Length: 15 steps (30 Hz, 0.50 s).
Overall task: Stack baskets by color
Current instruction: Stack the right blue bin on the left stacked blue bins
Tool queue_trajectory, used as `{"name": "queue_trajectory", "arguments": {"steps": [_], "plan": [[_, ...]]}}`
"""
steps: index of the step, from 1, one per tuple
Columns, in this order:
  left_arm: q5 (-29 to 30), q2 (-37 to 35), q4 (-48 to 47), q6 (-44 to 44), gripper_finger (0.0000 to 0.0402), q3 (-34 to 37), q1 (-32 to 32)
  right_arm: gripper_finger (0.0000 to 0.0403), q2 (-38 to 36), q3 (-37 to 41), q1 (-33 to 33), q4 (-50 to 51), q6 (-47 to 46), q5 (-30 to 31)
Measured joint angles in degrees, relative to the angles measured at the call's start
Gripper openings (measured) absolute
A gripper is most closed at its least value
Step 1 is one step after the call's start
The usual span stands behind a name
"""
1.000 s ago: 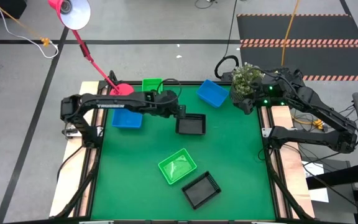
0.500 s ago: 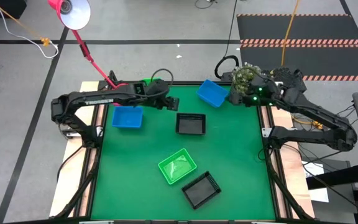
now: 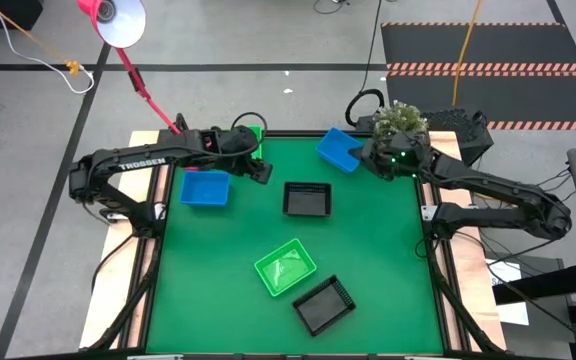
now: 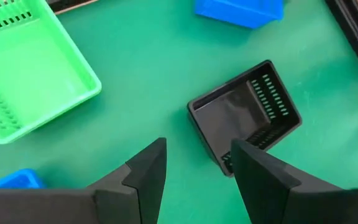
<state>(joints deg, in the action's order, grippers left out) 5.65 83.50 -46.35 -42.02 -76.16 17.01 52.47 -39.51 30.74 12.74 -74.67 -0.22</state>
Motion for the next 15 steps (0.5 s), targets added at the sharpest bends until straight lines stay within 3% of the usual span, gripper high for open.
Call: {"name": "queue_trajectory", "arguments": {"steps": [15], "plan": [[-0.04, -0.02, -0.60, 2.75, 0.0179, 0.00, -0.29, 0.0383, 13.03, 2.41, 0.02, -0.21, -6.30, 9.09]]}}
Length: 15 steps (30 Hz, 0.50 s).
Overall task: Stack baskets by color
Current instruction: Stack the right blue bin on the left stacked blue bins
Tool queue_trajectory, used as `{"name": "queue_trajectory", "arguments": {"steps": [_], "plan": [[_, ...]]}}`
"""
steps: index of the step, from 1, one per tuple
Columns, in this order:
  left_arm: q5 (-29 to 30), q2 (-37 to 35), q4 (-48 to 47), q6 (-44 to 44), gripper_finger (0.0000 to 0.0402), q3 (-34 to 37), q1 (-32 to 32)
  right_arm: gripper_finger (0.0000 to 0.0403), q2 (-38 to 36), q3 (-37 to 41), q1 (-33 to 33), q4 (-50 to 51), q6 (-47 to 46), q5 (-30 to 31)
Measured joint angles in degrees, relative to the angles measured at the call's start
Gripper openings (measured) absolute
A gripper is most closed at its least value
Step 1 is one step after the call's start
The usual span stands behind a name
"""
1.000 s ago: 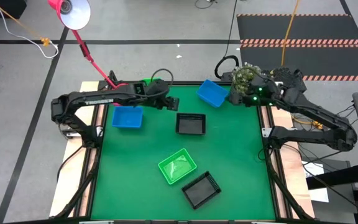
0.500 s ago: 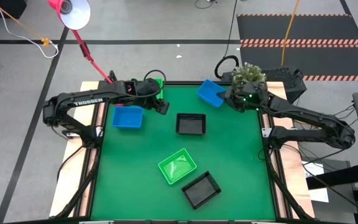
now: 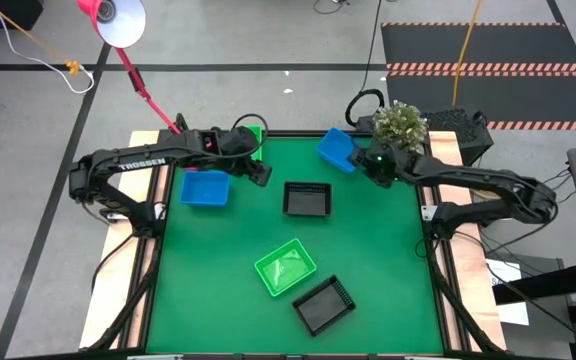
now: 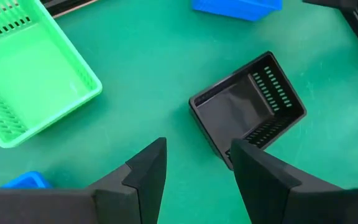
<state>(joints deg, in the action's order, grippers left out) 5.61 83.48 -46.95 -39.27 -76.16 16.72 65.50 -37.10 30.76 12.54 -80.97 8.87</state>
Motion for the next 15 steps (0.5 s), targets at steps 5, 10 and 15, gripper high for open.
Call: {"name": "queue_trajectory", "arguments": {"steps": [5, 10, 15], "plan": [[0.04, 0.00, -0.01, 1.12, 0.0179, 0.00, 0.03, 0.0353, 4.24, 0.00, 0.00, -1.31, -0.92, 0.15], [0.04, 0.00, 0.01, 1.66, 0.0179, 0.00, 0.03, 0.0313, 8.35, 0.00, 0.00, -2.64, -1.38, 3.25], [0.11, 0.00, 0.01, 2.88, 0.0179, 0.00, 0.03, 0.0262, 11.52, -0.02, 0.04, -4.41, -2.61, 4.76]]}}
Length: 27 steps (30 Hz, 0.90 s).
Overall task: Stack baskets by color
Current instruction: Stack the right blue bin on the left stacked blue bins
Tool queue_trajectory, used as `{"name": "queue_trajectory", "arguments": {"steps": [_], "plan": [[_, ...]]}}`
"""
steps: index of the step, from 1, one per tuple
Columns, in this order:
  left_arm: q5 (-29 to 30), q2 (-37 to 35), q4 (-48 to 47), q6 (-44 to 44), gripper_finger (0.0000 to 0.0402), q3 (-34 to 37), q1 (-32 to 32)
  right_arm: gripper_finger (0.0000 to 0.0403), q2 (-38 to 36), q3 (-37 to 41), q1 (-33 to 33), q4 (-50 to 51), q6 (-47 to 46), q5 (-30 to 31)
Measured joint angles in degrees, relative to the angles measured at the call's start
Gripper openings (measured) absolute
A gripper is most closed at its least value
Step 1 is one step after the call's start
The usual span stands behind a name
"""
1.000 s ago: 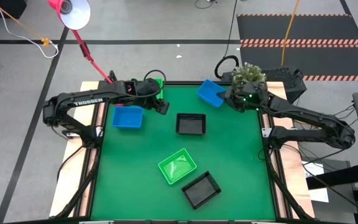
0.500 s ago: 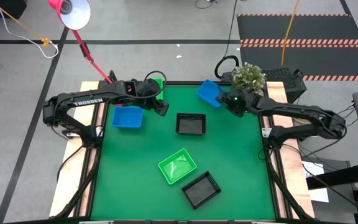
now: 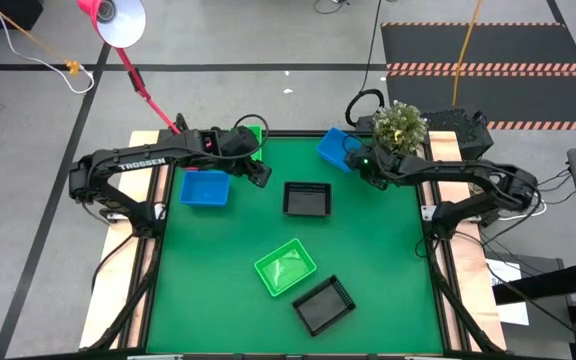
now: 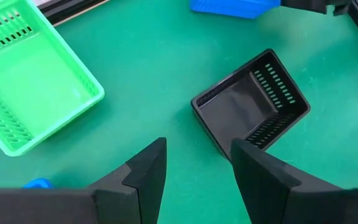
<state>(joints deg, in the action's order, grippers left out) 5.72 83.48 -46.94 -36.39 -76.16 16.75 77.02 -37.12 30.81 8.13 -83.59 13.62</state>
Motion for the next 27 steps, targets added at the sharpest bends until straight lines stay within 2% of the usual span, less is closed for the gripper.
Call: {"name": "queue_trajectory", "arguments": {"steps": [8, 12, 19, 21, 27], "plan": [[0.43, 0.00, 0.01, 0.29, 0.0179, 0.00, 0.07, 0.0159, 2.70, 0.00, -0.02, -0.70, -2.24, 0.00], [0.60, 0.00, 0.02, 0.27, 0.0179, 0.01, 0.07, 0.0106, 1.22, 0.00, -0.04, -1.74, -1.57, -0.13], [4.78, 0.00, 0.39, 0.14, 0.0179, 0.02, 0.04, 0.0015, -2.57, 0.00, -0.04, -3.04, 1.56, -0.26], [4.94, 0.00, 0.58, 0.19, 0.0179, 0.02, 0.15, 0.0006, -3.14, -0.03, -0.04, -2.73, 1.76, -0.33], [4.95, 0.02, 0.63, 0.53, 0.0179, 0.04, 0.44, 0.0033, -3.11, 0.00, -0.02, 3.58, -0.97, -1.62]]}}
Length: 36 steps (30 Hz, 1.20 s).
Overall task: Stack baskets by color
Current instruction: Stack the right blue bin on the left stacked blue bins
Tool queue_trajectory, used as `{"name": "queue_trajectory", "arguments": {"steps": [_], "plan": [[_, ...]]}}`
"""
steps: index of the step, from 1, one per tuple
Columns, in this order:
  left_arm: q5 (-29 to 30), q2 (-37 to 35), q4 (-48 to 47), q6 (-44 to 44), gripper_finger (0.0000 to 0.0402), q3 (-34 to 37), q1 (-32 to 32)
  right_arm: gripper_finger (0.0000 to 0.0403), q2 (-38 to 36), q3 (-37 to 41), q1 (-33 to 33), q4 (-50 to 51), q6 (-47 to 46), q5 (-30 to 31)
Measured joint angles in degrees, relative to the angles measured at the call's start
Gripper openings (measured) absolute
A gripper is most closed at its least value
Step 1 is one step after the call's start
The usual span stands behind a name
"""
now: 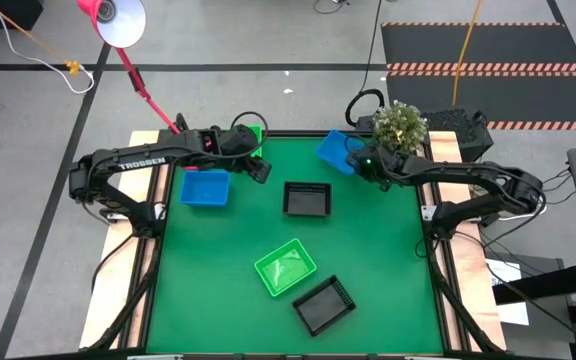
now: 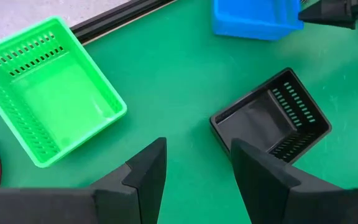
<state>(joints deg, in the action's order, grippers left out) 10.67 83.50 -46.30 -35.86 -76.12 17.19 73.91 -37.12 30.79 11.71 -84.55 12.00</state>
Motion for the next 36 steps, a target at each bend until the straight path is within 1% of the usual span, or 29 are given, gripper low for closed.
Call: {"name": "queue_trajectory", "arguments": {"steps": [4, 11, 16, 18, 20, 25, 26, 29, 36], "plan": [[-0.02, 0.00, -0.04, -0.26, 0.0179, 0.00, -0.04, 0.0060, 0.41, 0.00, 0.00, -0.39, 0.58, -0.23], [-0.10, 0.00, -0.07, -1.32, 0.0179, 0.00, -0.74, 0.0107, 1.66, 0.00, 0.45, -0.31, -1.16, 0.03], [-0.10, 0.00, -0.09, -1.35, 0.0179, 0.00, -0.83, 0.0119, 3.47, 0.00, 1.49, -1.14, -2.59, 0.07], [-0.11, 0.00, -0.11, -1.38, 0.0179, 0.00, -0.83, 0.0112, 3.99, 0.00, 1.95, -1.99, -1.40, 0.09], [-0.10, 0.00, -0.11, -1.40, 0.0179, 0.00, -0.83, 0.0092, 3.96, 0.02, 2.32, -2.16, -0.34, 0.12], [-0.12, 0.00, -0.13, -1.33, 0.0179, 0.00, -0.83, 0.0015, 3.93, 0.00, 2.62, -2.16, 0.84, 0.19], [-0.12, 0.00, -0.13, -1.14, 0.0179, 0.00, -0.83, 0.0010, 3.93, 0.00, 2.61, -2.45, 1.62, 0.15], [-0.12, 0.00, -0.15, -0.48, 0.0179, 0.00, -0.83, 0.0015, 3.78, 0.00, 2.60, -3.98, 3.00, -0.27], [-0.17, -0.23, 0.26, -0.84, 0.0179, 0.00, -0.83, 0.0007, -0.99, 0.01, 2.32, -7.62, 4.52, -1.85]]}}
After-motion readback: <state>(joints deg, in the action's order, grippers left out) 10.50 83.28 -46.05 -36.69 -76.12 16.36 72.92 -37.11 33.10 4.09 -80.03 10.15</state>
